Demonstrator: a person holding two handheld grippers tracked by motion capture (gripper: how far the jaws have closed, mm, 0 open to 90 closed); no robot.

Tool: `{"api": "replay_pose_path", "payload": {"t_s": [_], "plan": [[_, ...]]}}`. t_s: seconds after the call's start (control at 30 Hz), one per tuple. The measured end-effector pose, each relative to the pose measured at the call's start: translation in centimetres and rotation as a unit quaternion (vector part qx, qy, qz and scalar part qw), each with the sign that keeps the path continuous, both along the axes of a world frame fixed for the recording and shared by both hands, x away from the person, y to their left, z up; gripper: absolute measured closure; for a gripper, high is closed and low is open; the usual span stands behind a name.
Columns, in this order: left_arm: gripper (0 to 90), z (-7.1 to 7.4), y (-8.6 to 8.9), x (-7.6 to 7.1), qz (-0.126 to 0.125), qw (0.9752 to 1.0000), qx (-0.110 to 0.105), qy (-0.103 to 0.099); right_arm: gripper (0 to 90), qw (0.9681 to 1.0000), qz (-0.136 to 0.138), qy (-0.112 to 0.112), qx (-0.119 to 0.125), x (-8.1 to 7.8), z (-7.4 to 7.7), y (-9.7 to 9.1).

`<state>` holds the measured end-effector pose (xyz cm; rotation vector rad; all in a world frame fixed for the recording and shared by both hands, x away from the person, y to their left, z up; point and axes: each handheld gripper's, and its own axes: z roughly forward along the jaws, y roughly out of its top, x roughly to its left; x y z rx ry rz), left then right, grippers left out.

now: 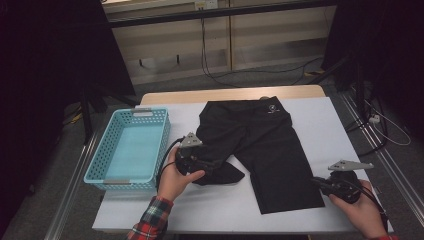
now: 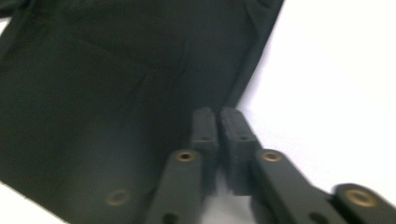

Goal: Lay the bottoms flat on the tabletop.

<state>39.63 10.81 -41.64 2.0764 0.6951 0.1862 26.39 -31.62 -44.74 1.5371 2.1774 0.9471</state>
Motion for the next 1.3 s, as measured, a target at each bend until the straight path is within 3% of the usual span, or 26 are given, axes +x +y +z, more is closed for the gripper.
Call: {"api": "replay_pose_path", "payload": {"t_s": [0.33,0.97,1.3], "plan": [[18.7,0.2,-0.2,0.0,-0.002,1.0000,-0.001,-0.003,90.0,0.9999,0.005,0.010,0.010,-0.9,0.2,-0.3],[18.7,0.4,-0.5,0.2,-0.005,1.0000,-0.002,-0.006,90.0,0.9985,0.044,0.018,0.026,-3.9,0.9,0.2],[18.6,0.3,-0.6,0.1,-0.005,1.0000,0.000,-0.005,90.0,0.9995,0.030,0.009,0.009,-3.1,0.5,-0.2]]}}
